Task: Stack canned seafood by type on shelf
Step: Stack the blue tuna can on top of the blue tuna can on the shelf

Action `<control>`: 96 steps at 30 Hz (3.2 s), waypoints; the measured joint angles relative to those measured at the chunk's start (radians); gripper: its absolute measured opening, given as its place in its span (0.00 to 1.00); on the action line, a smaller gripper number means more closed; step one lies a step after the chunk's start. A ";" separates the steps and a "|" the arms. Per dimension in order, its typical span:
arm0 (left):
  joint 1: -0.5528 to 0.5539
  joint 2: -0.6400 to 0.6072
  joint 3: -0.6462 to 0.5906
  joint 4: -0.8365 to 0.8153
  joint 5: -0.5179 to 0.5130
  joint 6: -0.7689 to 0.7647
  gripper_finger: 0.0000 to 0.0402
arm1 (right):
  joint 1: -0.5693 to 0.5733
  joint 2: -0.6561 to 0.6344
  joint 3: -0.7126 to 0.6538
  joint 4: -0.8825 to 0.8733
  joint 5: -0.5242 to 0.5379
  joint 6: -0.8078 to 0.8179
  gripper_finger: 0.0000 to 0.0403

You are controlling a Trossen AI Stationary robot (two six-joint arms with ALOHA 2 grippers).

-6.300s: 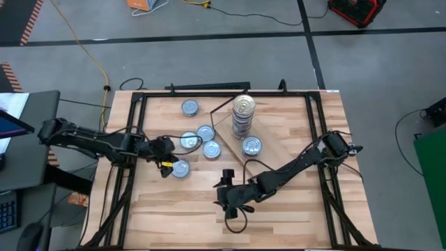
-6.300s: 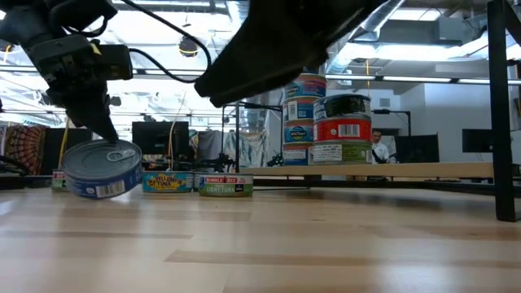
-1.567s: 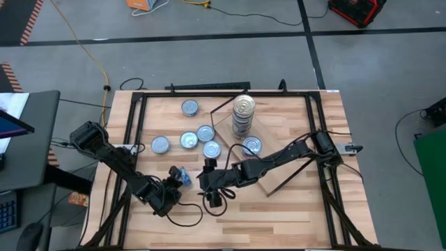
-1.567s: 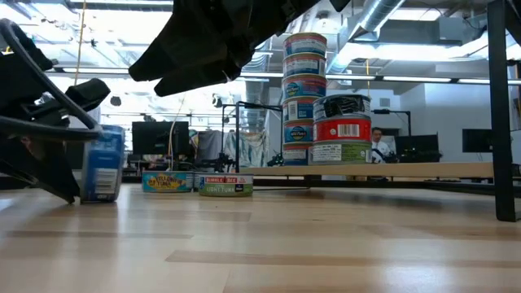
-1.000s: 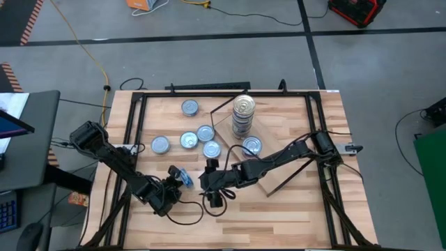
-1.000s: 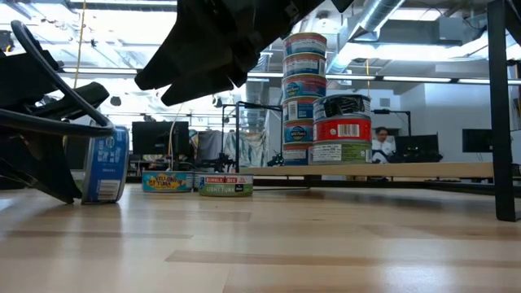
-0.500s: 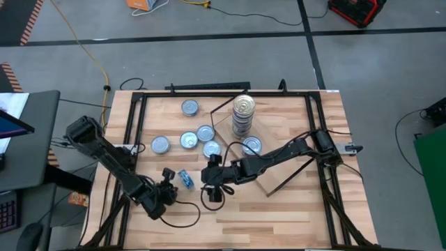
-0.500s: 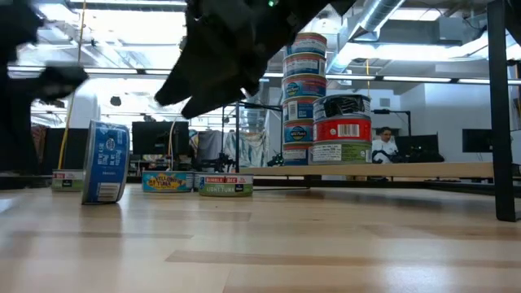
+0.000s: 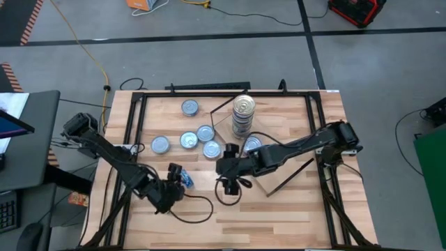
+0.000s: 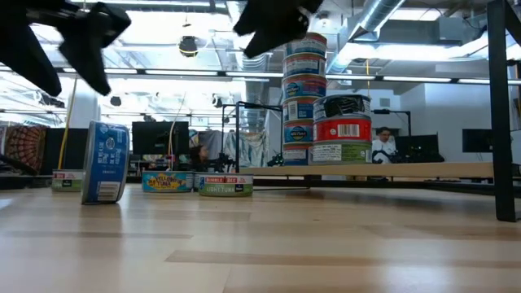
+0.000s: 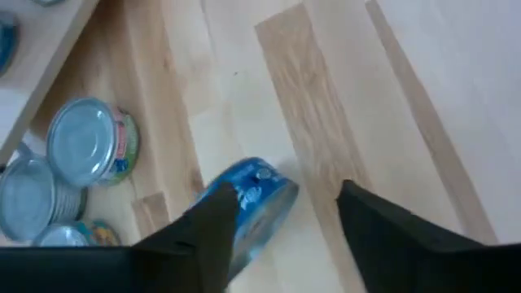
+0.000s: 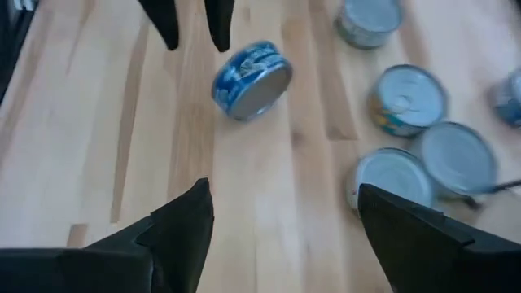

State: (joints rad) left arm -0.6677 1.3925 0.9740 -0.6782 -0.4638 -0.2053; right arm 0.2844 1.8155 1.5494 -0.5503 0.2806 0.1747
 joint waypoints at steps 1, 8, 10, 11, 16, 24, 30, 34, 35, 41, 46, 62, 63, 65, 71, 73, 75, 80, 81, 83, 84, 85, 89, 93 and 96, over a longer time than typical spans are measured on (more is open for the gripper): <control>0.022 0.003 0.006 0.001 0.023 0.029 0.53 | 0.006 -0.011 0.000 -0.006 0.019 -0.005 0.81; 0.180 0.048 0.033 -0.009 0.162 0.228 0.70 | 0.030 -0.074 -0.094 0.019 0.072 -0.006 0.81; 0.211 0.052 0.033 -0.028 0.222 0.262 0.71 | 0.033 -0.107 -0.143 0.036 0.093 0.004 0.81; 0.225 0.050 0.033 -0.030 0.243 0.276 0.71 | 0.036 -0.130 -0.168 0.052 0.097 0.010 0.81; 0.255 0.049 0.033 -0.047 0.277 0.350 0.71 | 0.053 -0.241 -0.307 0.184 0.102 0.034 0.81; 0.291 0.071 0.033 -0.018 0.289 0.418 0.71 | 0.057 -0.288 -0.520 0.510 0.107 0.035 0.81; 0.310 0.121 0.043 -0.077 0.307 0.463 0.71 | 0.078 -0.259 -0.553 0.571 0.108 0.035 0.81; 0.315 0.152 0.056 -0.125 0.304 0.489 0.71 | 0.106 -0.255 -0.552 0.600 0.111 0.036 0.81; 0.315 0.157 0.061 -0.130 0.303 0.490 0.70 | 0.113 -0.255 -0.552 0.605 0.111 0.038 0.81; 0.315 0.164 0.100 -0.147 0.303 0.468 0.54 | 0.156 -0.255 -0.552 0.584 0.111 0.079 0.81; 0.315 0.158 0.137 -0.159 0.302 0.390 0.33 | 0.181 -0.258 -0.552 0.508 0.111 0.104 0.81; 0.318 0.159 0.142 -0.183 0.359 0.077 0.07 | 0.185 -0.287 -0.561 0.399 0.120 0.210 0.81; 0.306 0.163 0.140 -0.190 0.359 0.053 0.09 | 0.185 -0.276 -0.566 0.412 0.128 0.217 0.81; 0.272 0.165 0.120 -0.180 0.327 0.034 0.13 | 0.186 -0.260 -0.567 0.435 0.138 0.215 0.81; 0.214 0.166 0.003 -0.074 0.215 0.018 0.30 | 0.185 -0.238 -0.568 0.493 0.145 0.169 0.81; 0.213 0.166 -0.010 -0.074 0.215 0.003 0.33 | 0.185 -0.242 -0.567 0.497 0.145 0.167 0.81; 0.212 0.166 -0.012 -0.077 0.216 -0.005 0.34 | 0.184 -0.244 -0.568 0.510 0.145 0.158 0.81; 0.213 0.166 -0.010 -0.078 0.219 0.008 0.33 | 0.178 -0.245 -0.568 0.526 0.144 0.157 0.81; 0.213 0.166 -0.001 -0.094 0.219 0.007 0.32 | 0.178 -0.245 -0.568 0.528 0.144 0.157 0.81; 0.212 0.158 0.023 -0.121 0.219 -0.005 0.31 | 0.178 -0.245 -0.568 0.531 0.144 0.157 0.81; 0.209 0.152 0.035 -0.132 0.218 -0.015 0.30 | 0.178 -0.245 -0.568 0.530 0.144 0.157 0.81; 0.206 0.145 0.044 -0.143 0.214 -0.024 0.30 | 0.178 -0.245 -0.568 0.531 0.144 0.157 0.81; 0.186 0.138 0.035 -0.152 0.205 -0.056 0.28 | 0.178 -0.245 -0.568 0.531 0.143 0.157 0.81; 0.148 0.171 0.010 -0.150 0.201 -0.076 0.28 | 0.178 -0.245 -0.568 0.537 0.143 0.157 0.81; 0.096 0.201 0.008 -0.153 0.123 -0.041 0.28 | 0.176 -0.245 -0.568 0.537 0.144 0.156 0.81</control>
State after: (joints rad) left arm -0.5716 1.5932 0.9821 -0.8314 -0.3403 -0.2460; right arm 0.4609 1.5700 0.9817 -0.0128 0.4243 0.3303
